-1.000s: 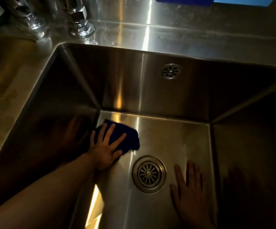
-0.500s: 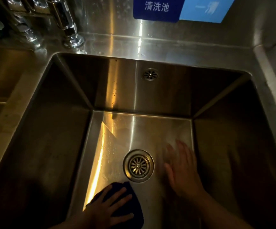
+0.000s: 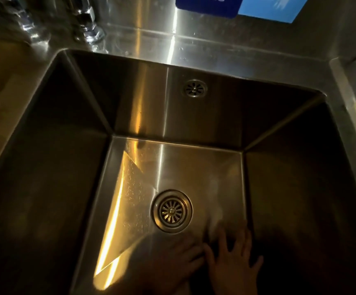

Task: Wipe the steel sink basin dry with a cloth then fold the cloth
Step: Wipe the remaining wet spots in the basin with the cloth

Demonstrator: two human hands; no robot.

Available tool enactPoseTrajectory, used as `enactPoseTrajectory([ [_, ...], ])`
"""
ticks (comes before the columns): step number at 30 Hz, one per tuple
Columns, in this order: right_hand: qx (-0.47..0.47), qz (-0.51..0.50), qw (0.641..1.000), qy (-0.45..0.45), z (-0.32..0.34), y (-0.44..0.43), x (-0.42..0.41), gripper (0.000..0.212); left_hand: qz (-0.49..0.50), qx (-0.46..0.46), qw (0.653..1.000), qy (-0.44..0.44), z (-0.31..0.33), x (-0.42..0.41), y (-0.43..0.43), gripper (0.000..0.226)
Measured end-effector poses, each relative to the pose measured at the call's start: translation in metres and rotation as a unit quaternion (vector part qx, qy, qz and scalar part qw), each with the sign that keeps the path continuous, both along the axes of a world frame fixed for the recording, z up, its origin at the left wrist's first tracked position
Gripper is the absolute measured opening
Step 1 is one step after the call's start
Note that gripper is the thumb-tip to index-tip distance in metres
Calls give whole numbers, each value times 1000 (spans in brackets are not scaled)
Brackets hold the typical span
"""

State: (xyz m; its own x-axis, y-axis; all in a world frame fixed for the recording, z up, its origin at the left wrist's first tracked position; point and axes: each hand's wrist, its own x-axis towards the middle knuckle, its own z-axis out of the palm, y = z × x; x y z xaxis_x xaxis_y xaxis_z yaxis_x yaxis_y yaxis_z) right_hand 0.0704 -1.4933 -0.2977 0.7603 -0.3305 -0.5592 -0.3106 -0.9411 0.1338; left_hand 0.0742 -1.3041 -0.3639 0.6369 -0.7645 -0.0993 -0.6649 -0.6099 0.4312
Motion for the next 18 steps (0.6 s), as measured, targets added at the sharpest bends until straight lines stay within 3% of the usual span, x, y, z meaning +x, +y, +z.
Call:
enactPoseTrajectory([
  [2, 15, -7, 999, -48, -5, 19, -24, 78, 141, -43, 989, 5, 12, 22, 40, 43],
  [4, 54, -17, 988, -144, -10, 26, -35, 72, 276, 30, 960, -33, 17, 44, 87, 55],
  [7, -16, 31, 972, -232, -23, 20, -41, 64, 415, 109, 903, -30, 17, 59, 116, 67],
  [12, 46, 78, 979, -185, -34, 0, 14, 81, 386, 137, 912, -14, -1, 61, 115, 67],
  [15, 74, 130, 969, -194, -40, -20, 74, 69, 386, 131, 913, -18, -9, 61, 118, 67],
  [18, 117, 109, 958, -237, -45, -29, 126, 64, 393, 126, 910, -23, -10, 63, 119, 68],
])
